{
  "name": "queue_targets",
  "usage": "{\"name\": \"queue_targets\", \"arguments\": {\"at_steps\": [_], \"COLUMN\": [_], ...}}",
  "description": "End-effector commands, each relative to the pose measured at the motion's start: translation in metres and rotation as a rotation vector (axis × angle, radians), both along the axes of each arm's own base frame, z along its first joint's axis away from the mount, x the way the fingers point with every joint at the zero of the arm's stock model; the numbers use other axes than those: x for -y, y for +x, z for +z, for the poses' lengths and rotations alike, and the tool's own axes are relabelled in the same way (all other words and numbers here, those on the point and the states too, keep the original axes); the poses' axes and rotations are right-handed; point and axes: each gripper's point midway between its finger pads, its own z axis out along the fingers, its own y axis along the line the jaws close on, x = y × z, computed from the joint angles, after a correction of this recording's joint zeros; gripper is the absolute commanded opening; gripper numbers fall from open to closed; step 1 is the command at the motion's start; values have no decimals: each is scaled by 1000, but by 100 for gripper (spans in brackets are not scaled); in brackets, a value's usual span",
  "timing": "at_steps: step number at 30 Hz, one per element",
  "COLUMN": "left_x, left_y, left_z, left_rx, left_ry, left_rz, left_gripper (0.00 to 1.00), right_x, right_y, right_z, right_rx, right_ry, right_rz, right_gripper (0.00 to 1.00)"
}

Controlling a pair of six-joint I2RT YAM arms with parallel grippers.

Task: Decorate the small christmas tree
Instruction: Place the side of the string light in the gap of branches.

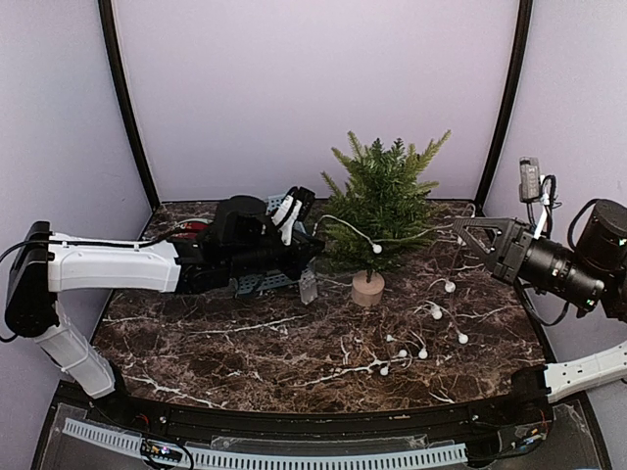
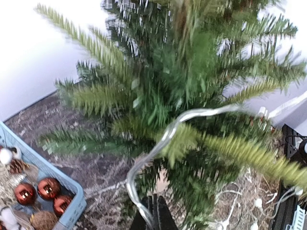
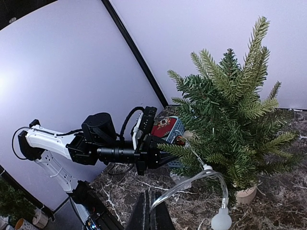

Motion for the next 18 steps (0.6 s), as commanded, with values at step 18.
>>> {"name": "queue_targets", "arguments": {"at_steps": [18], "left_x": [25], "left_y": [18], "left_z": [21], "left_rx": [-29], "left_ry": [158], "left_rz": [-90], "left_gripper": [0], "right_x": [32], "right_y": [15], "right_z": [-30], "right_rx": [-119], "right_ry": [4], "right_rz": [-163], "right_gripper": [0]}}
